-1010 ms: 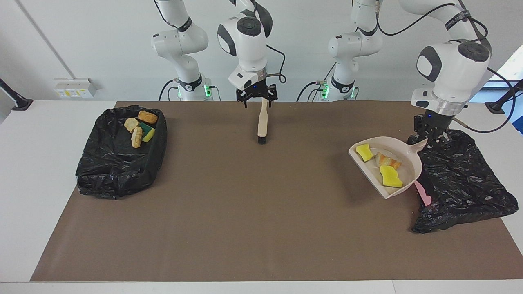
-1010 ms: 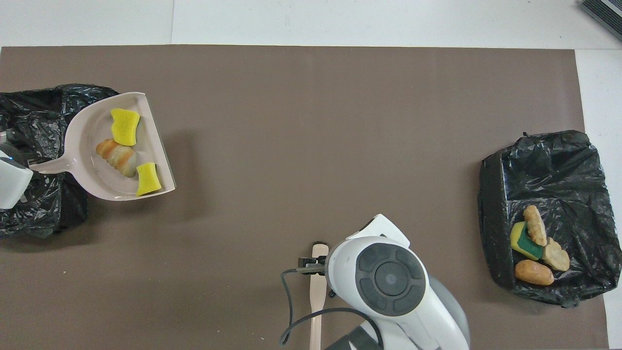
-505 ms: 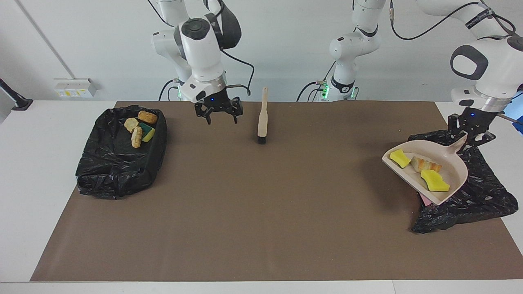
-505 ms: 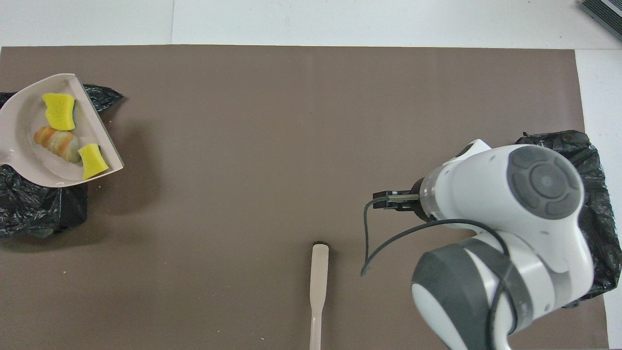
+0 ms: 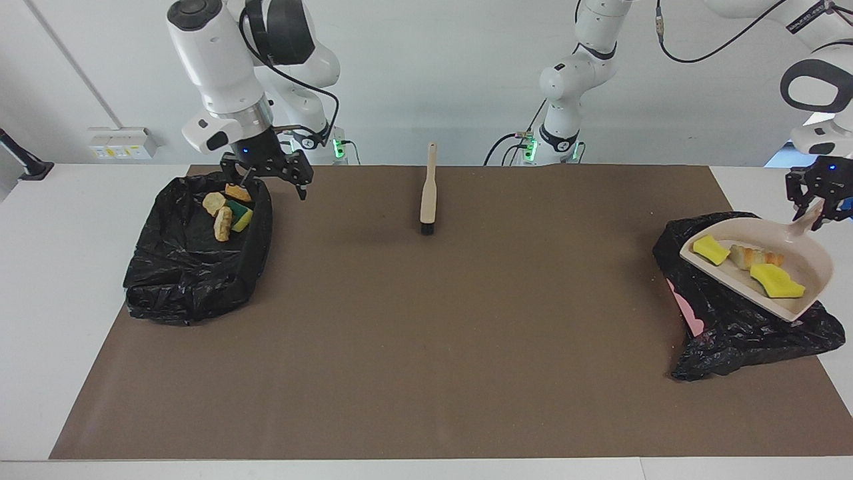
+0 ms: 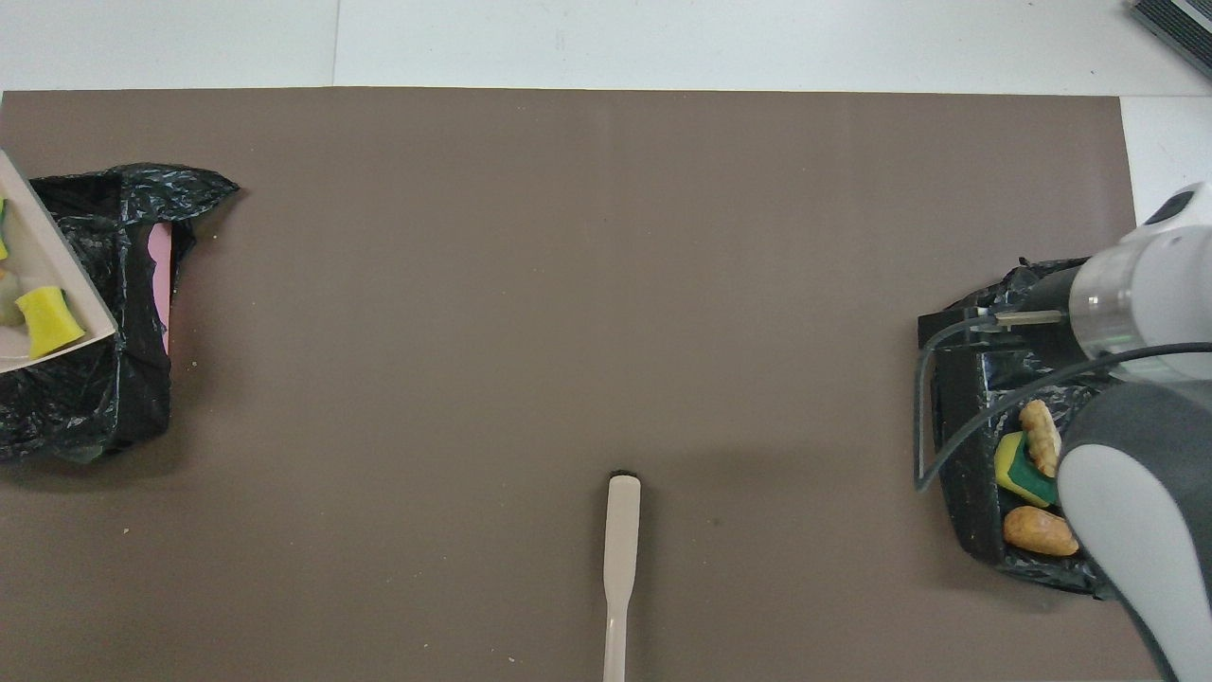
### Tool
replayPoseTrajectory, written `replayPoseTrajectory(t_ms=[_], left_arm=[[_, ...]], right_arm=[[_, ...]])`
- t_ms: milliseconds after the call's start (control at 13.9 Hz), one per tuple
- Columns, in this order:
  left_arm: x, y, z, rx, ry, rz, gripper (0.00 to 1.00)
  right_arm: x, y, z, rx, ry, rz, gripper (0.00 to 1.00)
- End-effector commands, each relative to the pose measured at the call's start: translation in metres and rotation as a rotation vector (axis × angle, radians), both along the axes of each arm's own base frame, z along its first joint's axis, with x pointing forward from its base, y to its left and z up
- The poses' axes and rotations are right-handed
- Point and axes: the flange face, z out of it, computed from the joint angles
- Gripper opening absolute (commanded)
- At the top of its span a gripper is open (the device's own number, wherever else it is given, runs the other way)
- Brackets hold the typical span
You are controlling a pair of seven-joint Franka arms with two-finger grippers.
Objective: Sweep and dump trash in bin
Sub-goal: 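Tip the dustpan into the bag while the right gripper drops the brush, then lift the empty dustpan with the left gripper back toward the table center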
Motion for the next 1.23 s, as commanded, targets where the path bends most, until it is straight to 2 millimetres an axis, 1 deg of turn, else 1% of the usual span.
replayPoseTrajectory(t_ms=[0, 144, 216, 289, 361, 433, 505, 577, 649, 793, 866, 938, 1082, 1154], left_arm=[[0.014, 0.032, 0.009, 0.114, 0.031, -0.038, 0.0], [0.018, 0.033, 0.011, 0.24, 0.094, -0.083, 0.0], [0.019, 0.034, 0.012, 0.298, 0.127, -0.104, 0.0], [0.02, 0.033, 0.011, 0.331, 0.153, -0.12, 0.0], [0.023, 0.03, 0.014, 0.353, 0.166, -0.134, 0.0], [0.032, 0.019, 0.016, 0.38, 0.182, -0.161, 0.0], [0.039, 0.005, 0.017, 0.407, 0.221, -0.187, 0.0], [0.045, -0.007, 0.022, 0.441, 0.26, -0.208, 0.0], [0.049, -0.015, 0.025, 0.463, 0.29, -0.219, 0.0], [0.055, -0.033, 0.028, 0.513, 0.337, -0.243, 0.0], [0.059, -0.042, 0.031, 0.564, 0.353, -0.265, 0.0], [0.062, -0.045, 0.032, 0.598, 0.359, -0.264, 0.0], [0.062, -0.044, 0.035, 0.641, 0.37, -0.265, 0.0], [0.063, -0.045, 0.035, 0.663, 0.381, -0.271, 0.0]], right_arm=[[-0.002, -0.035, 0.035, -0.033, 0.001, 0.055, 1.0], [-0.012, -0.061, 0.061, -0.029, 0.03, 0.048, 1.0], [-0.015, -0.068, 0.072, -0.027, 0.039, 0.038, 1.0], [-0.018, -0.075, 0.077, -0.035, 0.043, 0.028, 1.0], [-0.017, -0.077, 0.078, -0.064, 0.044, 0.032, 1.0], [-0.016, -0.069, 0.077, -0.081, 0.047, 0.052, 1.0], [-0.017, -0.073, 0.074, -0.072, 0.073, 0.045, 1.0], [-0.02, -0.091, 0.077, -0.052, 0.087, 0.01, 1.0], [-0.023, -0.094, 0.08, -0.052, 0.072, 0.004, 1.0], [-0.024, -0.085, 0.08, -0.053, 0.073, 0.013, 1.0], [-0.023, -0.087, 0.071, -0.052, 0.09, 0.007, 1.0], [-0.024, -0.088, 0.066, -0.052, 0.101, 0.012, 1.0], [-0.025, -0.077, 0.068, -0.055, 0.096, 0.024, 1.0], [-0.025, -0.077, 0.069, -0.055, 0.094, 0.026, 1.0]])
